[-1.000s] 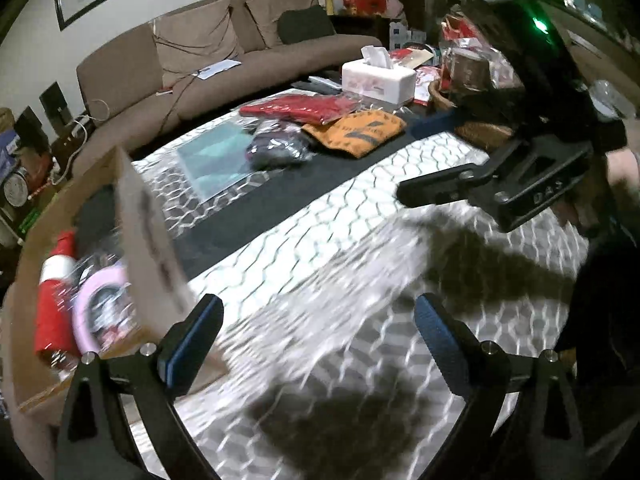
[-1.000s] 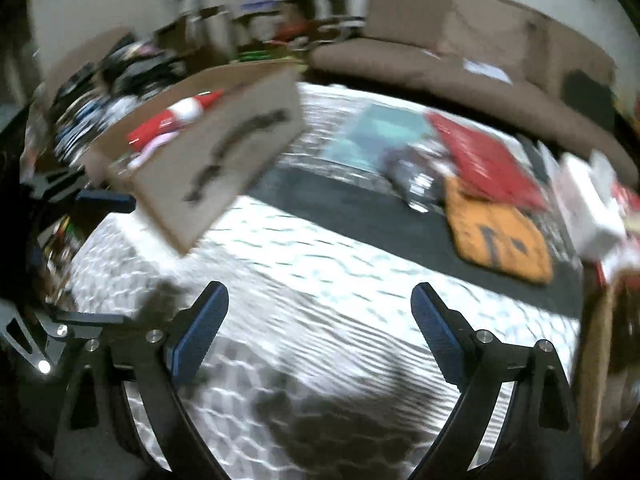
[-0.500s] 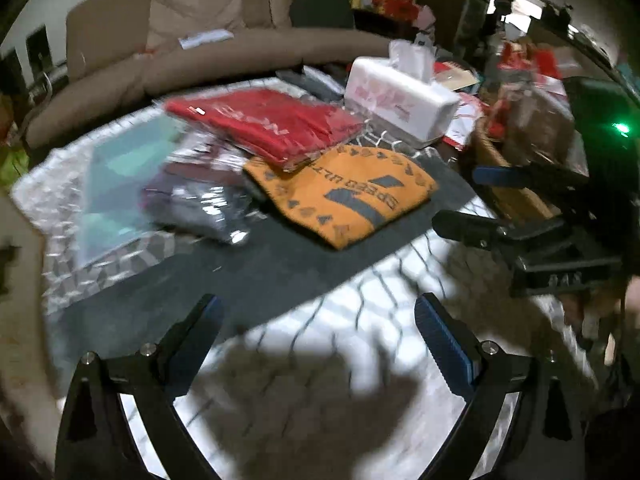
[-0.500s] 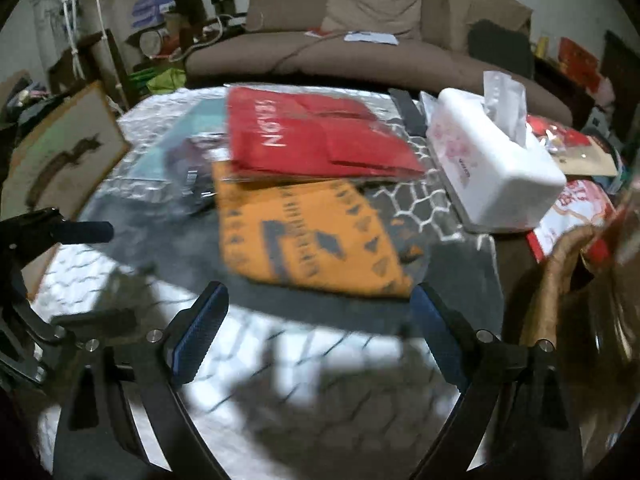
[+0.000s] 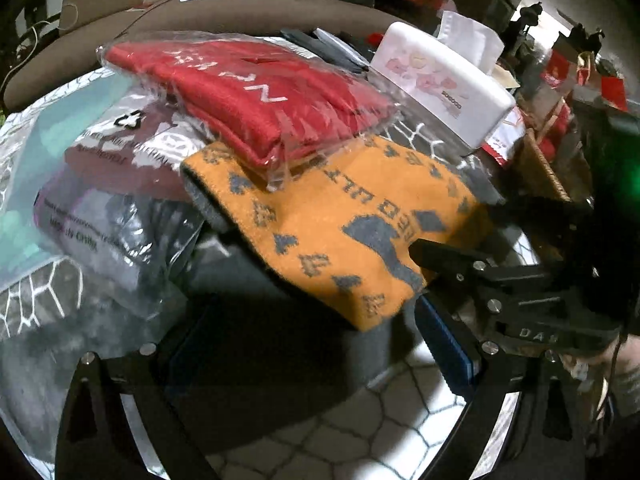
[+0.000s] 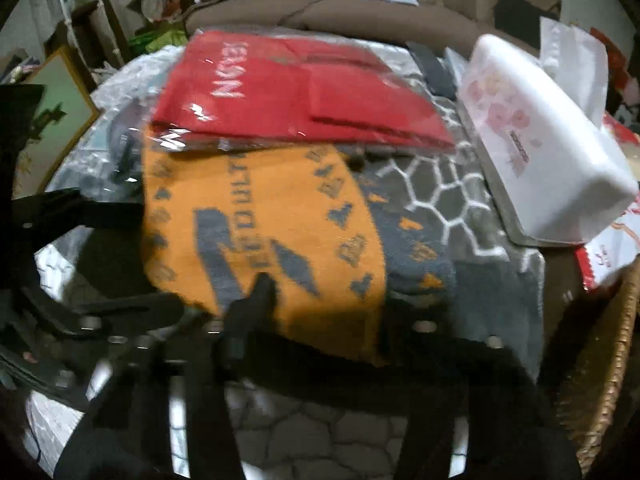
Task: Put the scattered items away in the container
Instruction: 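Move the right tool to the orange-and-grey sock and grasp it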
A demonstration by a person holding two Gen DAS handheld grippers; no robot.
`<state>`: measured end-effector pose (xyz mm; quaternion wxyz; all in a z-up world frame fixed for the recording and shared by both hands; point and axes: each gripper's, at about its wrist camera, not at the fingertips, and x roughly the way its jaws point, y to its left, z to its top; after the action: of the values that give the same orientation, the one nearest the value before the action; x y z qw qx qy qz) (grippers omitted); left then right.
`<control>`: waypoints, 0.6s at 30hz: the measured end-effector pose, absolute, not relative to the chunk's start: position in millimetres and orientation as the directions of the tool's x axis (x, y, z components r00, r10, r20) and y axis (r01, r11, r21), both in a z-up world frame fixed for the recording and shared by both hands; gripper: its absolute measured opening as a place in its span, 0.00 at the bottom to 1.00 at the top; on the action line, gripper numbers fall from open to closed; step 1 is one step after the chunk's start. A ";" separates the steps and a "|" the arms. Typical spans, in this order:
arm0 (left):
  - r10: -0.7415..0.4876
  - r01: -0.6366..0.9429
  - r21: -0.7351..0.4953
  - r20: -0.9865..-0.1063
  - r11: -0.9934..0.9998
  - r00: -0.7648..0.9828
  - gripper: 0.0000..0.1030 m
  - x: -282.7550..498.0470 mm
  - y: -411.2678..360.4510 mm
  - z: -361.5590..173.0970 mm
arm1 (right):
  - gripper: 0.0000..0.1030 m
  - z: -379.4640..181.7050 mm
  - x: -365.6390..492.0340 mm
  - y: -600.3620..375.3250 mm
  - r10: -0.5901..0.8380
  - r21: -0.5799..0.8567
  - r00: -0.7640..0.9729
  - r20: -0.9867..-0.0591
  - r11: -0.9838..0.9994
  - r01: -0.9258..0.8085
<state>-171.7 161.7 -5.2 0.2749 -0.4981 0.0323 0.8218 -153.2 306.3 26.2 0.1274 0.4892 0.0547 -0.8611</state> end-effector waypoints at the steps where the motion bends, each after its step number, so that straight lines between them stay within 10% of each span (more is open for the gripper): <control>1: 0.419 -0.488 -0.218 -0.837 -0.845 -0.353 0.64 -172.4 163.0 -3.5 | 0.15 26.9 -151.7 304.7 -0.188 0.058 -0.476 -0.859 -0.960 0.275; 3: 0.399 -0.500 -0.195 -0.851 -0.844 -0.341 0.09 -170.4 166.8 -0.8 | 0.14 28.2 -147.5 301.5 -0.216 0.102 -0.456 -0.863 -0.960 0.262; 18: 0.376 -0.472 -0.156 -0.826 -0.868 -0.419 0.07 -93.8 109.1 75.5 | 0.09 101.6 -60.3 252.1 -0.366 0.240 -0.513 -0.777 -0.924 0.297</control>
<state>-93.8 109.1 75.5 0.2521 -0.4761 0.0501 0.8410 -60.3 252.1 101.6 0.1906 0.4552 -0.0380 -0.8689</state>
